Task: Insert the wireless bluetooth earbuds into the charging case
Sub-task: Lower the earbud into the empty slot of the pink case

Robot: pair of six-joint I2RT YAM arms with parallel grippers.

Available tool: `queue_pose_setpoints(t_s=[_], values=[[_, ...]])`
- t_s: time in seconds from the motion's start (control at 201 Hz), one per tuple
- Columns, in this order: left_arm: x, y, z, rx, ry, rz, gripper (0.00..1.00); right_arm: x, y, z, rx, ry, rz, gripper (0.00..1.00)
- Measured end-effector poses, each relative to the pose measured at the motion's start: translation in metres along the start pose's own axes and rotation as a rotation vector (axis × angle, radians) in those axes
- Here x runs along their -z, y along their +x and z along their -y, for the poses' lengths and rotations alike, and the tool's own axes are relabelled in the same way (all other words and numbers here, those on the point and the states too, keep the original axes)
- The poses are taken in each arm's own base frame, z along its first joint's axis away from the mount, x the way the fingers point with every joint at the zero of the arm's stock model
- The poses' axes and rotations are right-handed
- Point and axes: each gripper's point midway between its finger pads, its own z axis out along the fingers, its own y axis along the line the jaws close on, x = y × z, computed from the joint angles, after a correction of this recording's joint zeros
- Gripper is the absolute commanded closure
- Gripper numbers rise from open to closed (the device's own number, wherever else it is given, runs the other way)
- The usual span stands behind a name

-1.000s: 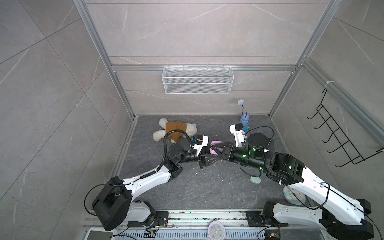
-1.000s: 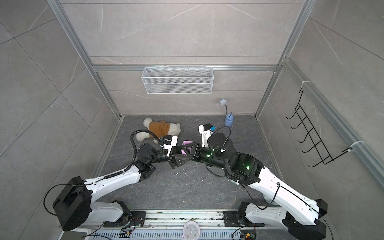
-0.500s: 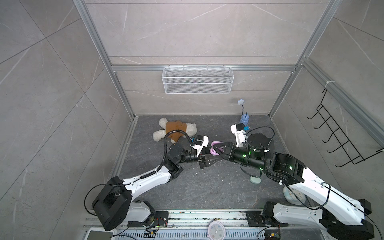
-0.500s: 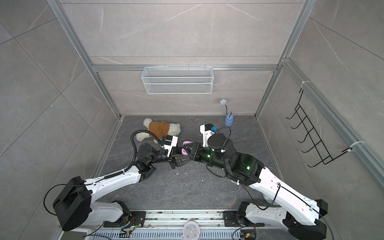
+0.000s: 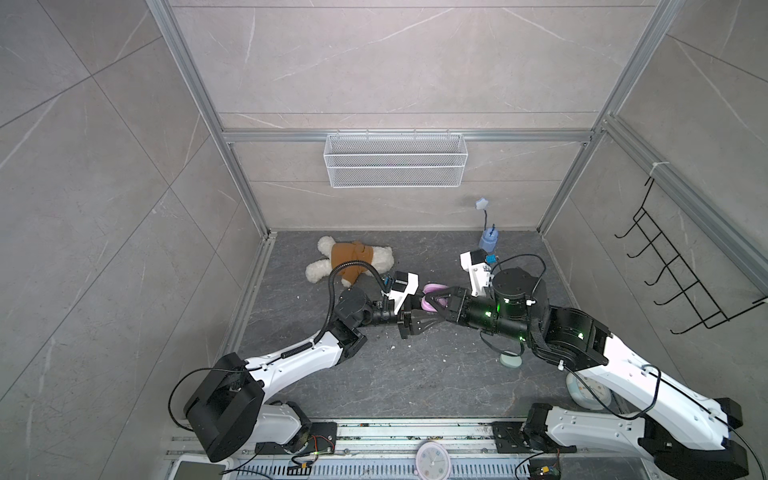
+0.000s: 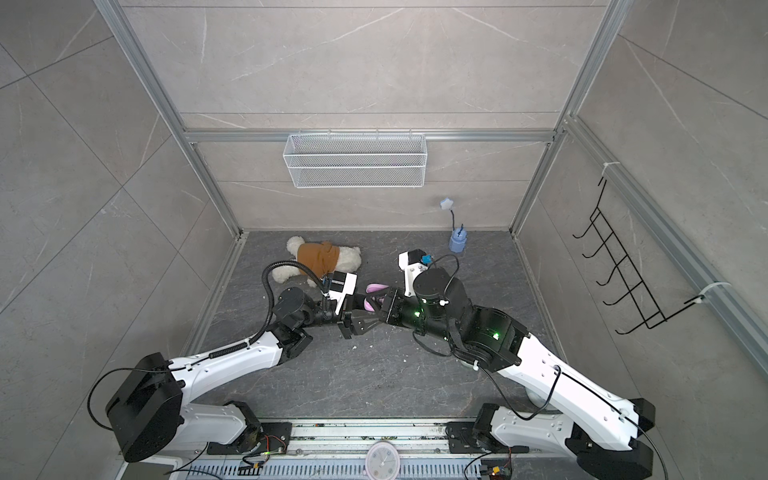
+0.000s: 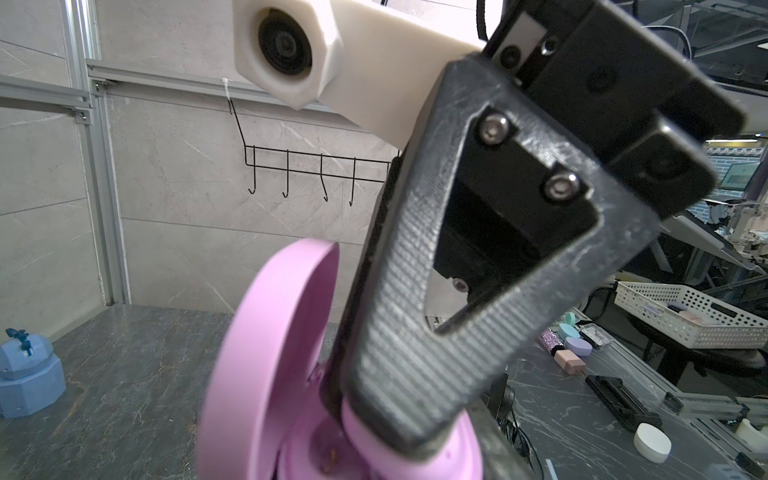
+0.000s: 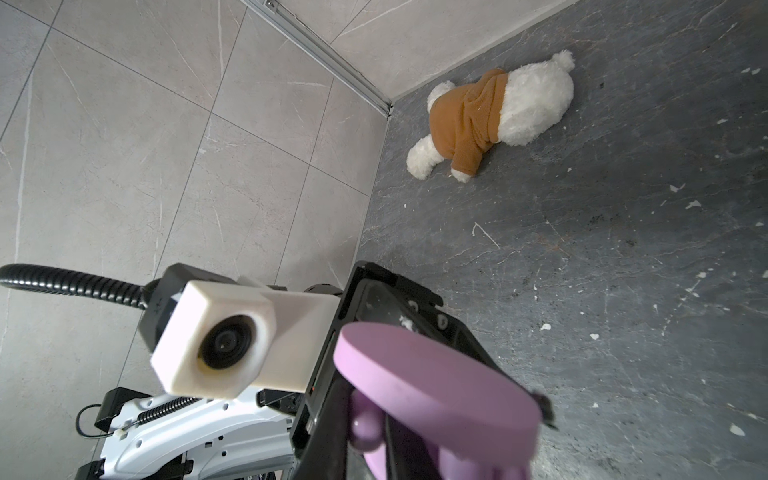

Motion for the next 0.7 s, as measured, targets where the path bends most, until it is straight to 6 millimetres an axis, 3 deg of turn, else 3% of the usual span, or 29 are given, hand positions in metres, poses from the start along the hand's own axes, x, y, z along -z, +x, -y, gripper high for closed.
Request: queue_pose_setpoints(t_s=[0.702], values=[[0.000,0.005,-0.002,0.020,-0.006,-0.017,0.68,0.013,0.000,0.004,0.005,0.037,-0.007,0.59]])
